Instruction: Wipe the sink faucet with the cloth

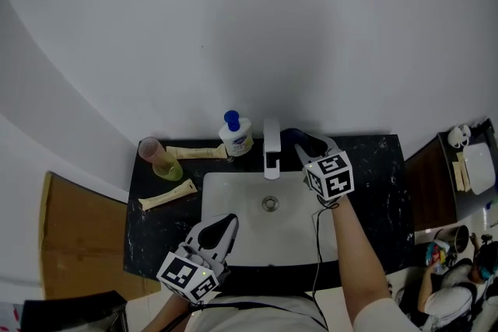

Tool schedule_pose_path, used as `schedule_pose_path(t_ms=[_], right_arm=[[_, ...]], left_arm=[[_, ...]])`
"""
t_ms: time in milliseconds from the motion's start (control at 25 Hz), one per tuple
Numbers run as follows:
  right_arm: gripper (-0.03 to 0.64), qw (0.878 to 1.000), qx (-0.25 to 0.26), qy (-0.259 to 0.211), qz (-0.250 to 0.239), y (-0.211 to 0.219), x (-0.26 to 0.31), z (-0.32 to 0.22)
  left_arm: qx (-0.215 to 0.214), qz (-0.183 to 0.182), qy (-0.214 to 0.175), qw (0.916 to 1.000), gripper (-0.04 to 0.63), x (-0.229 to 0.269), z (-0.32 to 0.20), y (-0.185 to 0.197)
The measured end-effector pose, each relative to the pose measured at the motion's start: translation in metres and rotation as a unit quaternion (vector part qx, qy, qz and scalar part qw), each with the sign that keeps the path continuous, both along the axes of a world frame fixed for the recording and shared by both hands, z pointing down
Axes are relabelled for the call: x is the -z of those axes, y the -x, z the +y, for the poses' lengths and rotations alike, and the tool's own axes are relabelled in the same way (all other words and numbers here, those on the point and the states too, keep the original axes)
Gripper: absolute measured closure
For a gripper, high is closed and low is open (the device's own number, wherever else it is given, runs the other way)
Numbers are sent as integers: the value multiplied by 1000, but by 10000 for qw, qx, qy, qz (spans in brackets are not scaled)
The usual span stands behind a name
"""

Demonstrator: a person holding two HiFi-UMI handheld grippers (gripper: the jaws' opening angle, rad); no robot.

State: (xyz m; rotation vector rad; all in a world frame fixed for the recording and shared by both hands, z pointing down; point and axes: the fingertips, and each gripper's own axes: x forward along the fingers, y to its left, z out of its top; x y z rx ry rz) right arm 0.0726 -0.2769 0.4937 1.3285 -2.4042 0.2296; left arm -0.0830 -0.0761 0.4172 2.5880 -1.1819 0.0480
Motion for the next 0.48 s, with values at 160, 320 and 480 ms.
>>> schedule_pose_path(t_ms=[160,320,480], right_arm=[[503,9975,-508,173,466,-37,-23,-5],[503,9838,-30,291,1767,-23,-56,-6],[503,9643,676,253,2547,11,-77,-7]], left_arm=[[-7,-25,9,10000,594,0,0,-2],[-40,-86,48,9999,594,-3,2,-5],[33,-154,54,9999,594,-1,3,-4]])
